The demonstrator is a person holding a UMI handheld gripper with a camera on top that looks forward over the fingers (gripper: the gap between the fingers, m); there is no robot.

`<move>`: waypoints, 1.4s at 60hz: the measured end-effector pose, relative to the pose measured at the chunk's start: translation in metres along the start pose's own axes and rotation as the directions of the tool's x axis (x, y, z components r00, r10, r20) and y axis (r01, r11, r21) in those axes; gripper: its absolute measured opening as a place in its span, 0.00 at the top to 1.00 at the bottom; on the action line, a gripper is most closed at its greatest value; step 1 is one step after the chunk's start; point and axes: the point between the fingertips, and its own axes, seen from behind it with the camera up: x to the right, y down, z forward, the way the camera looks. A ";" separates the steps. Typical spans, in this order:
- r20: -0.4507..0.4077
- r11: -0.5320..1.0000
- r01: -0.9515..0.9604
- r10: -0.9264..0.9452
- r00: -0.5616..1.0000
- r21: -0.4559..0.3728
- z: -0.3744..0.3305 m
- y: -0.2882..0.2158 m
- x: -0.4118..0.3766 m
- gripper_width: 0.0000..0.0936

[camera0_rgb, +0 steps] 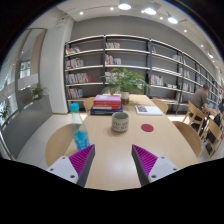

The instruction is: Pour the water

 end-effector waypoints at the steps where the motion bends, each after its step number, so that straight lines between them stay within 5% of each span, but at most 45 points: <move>1: 0.013 1.000 0.002 -0.002 1.000 0.002 0.002 0.003 -0.010 0.20; 12: 0.106 0.999 0.024 -0.029 0.994 0.044 0.029 0.016 -0.086 0.19; 39: 0.118 0.991 0.023 -0.039 0.992 0.132 0.159 -0.022 -0.139 0.20; 62: 0.127 0.960 0.023 -0.060 0.990 0.279 0.184 -0.028 -0.147 0.57; 84: 0.270 0.945 -0.238 0.175 0.947 0.224 0.216 -0.088 -0.181 0.60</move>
